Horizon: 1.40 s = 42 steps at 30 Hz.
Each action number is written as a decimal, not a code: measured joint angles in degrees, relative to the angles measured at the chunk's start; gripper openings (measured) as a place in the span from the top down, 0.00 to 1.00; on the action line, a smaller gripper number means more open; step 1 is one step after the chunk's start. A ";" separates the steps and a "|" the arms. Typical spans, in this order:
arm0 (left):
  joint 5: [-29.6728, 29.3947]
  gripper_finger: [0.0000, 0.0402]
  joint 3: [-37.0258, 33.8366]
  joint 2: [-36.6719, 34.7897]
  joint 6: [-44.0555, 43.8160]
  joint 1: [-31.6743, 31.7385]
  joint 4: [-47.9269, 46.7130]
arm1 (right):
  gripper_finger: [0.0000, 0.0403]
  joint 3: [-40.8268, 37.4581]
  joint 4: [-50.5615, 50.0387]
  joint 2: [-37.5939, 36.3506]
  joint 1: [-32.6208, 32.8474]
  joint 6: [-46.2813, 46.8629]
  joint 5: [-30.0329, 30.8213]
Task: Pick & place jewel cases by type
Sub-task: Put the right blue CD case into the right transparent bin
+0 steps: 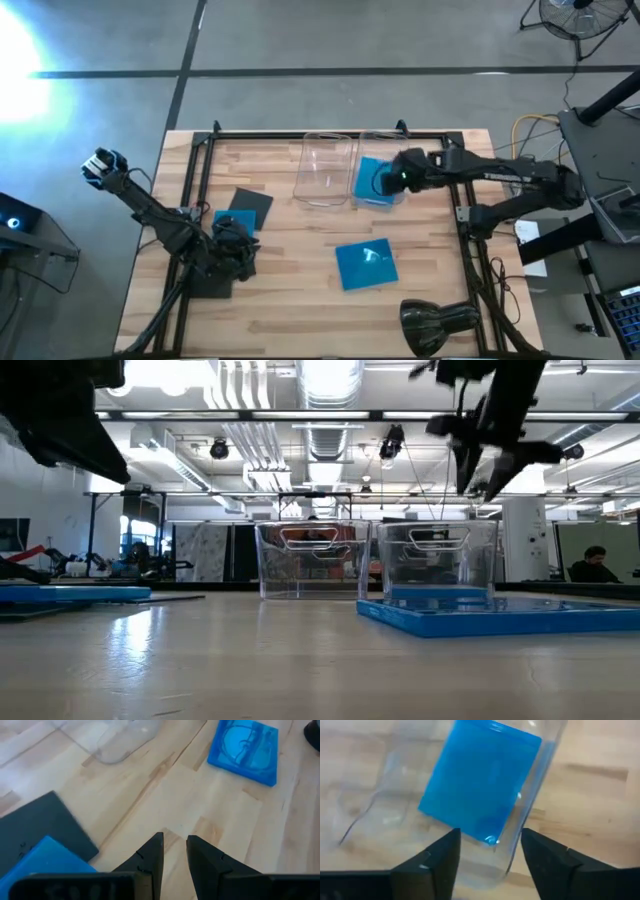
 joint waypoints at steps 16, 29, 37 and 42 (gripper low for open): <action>23.58 0.84 -12.22 1.81 29.81 16.96 38.54 | 0.46 -17.44 23.78 12.73 33.24 28.69 -14.87; 34.71 0.84 -6.94 26.35 34.83 18.90 44.46 | 0.46 -24.80 58.40 15.93 32.20 27.84 -14.79; 34.89 0.84 -6.00 28.19 32.00 18.82 43.10 | 0.46 -18.33 71.39 20.82 32.31 17.85 -15.49; 37.55 0.84 -6.35 23.03 23.92 15.68 39.02 | 0.46 -9.51 51.01 23.85 31.67 6.68 -7.39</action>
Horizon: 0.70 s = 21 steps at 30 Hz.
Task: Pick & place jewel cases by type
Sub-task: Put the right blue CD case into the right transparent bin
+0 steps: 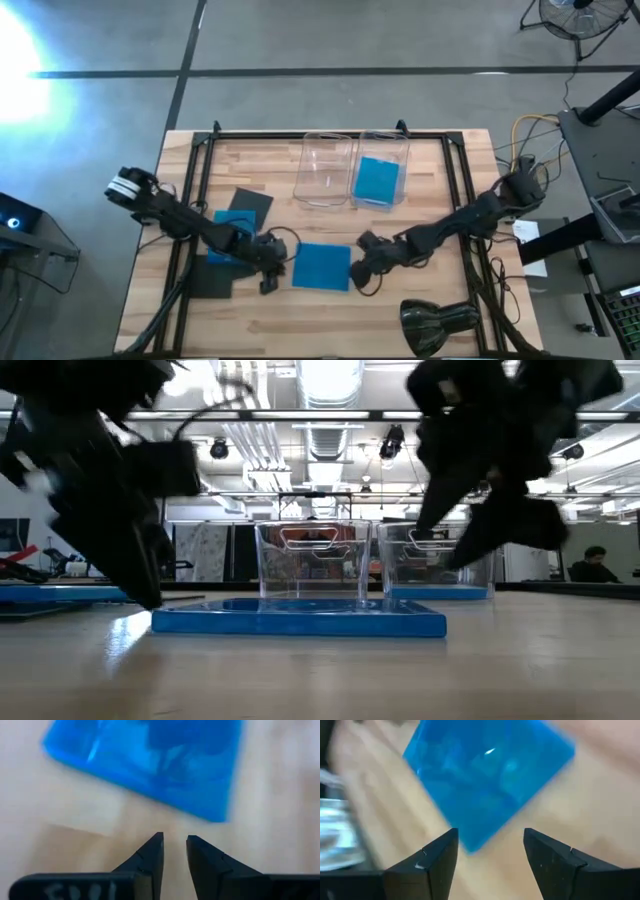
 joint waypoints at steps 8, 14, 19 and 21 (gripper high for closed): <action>0.06 0.84 0.36 1.14 -0.88 -9.69 7.37 | 0.46 12.28 -3.21 12.29 -7.62 -19.24 1.87; -0.13 0.84 1.18 8.61 -1.57 -10.51 19.88 | 0.46 19.64 -7.89 19.93 -12.18 -23.87 3.84; -0.86 0.84 5.54 17.87 -0.26 -10.08 23.67 | 0.46 21.38 -7.30 22.61 -13.50 -24.34 -12.08; -1.39 0.84 7.40 20.66 -0.51 -9.29 23.26 | 0.46 21.25 -6.94 22.89 -13.26 -23.31 -17.40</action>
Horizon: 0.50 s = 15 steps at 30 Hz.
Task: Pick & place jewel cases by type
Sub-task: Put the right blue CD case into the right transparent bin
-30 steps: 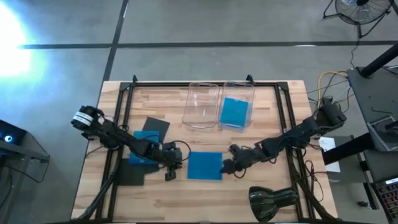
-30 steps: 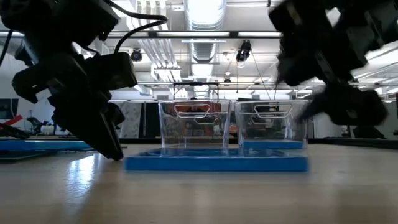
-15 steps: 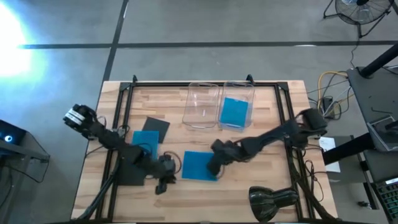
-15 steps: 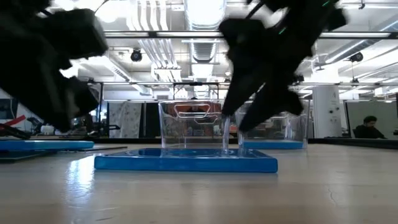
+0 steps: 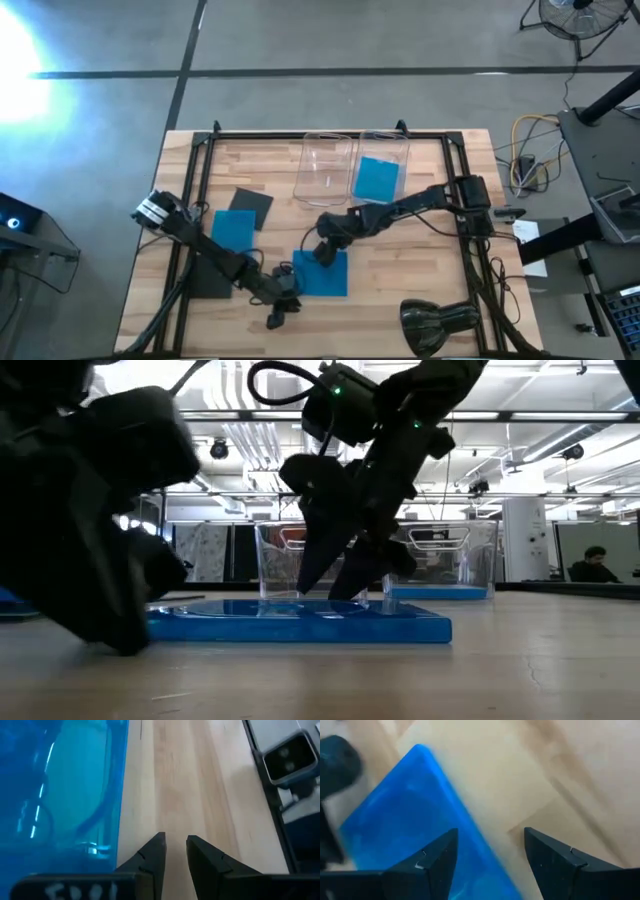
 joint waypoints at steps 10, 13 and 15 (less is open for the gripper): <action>-6.68 0.84 -1.26 -10.25 -3.02 1.58 -20.25 | 0.46 -0.01 -1.75 -3.37 2.02 -1.82 -19.09; -10.04 0.84 -2.20 -14.15 -5.25 1.96 -26.78 | 0.46 -0.59 -3.58 -5.14 2.43 -0.92 -16.52; -9.32 0.84 -2.85 -15.35 -7.43 1.85 -26.62 | 0.46 -1.91 -6.41 -5.50 2.58 3.25 -12.66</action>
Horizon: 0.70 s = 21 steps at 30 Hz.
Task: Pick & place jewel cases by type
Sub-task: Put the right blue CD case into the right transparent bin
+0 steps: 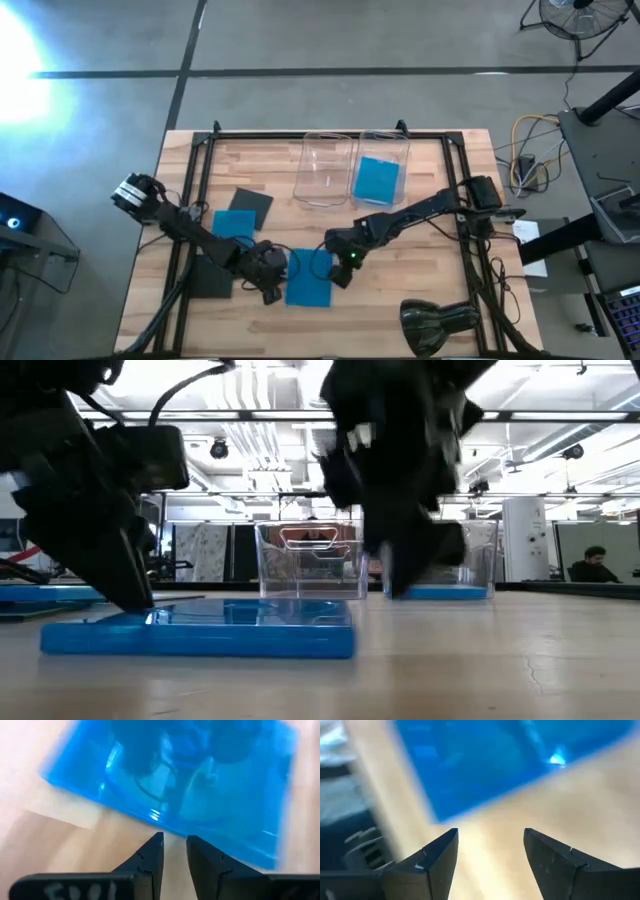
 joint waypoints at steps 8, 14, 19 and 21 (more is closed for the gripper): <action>3.83 0.84 -0.79 5.34 -0.94 -0.93 5.29 | 0.46 -8.12 19.80 2.16 2.43 27.21 6.93; 6.38 0.84 0.74 10.35 1.74 -1.00 8.09 | 0.46 -6.78 23.10 4.02 4.76 34.19 11.52; 12.37 0.84 1.15 12.31 5.79 -1.45 9.19 | 0.46 -4.21 22.91 2.66 4.33 25.31 11.00; 13.71 0.84 0.56 12.44 6.46 -1.69 9.10 | 0.46 -3.20 22.55 1.39 3.81 21.38 11.08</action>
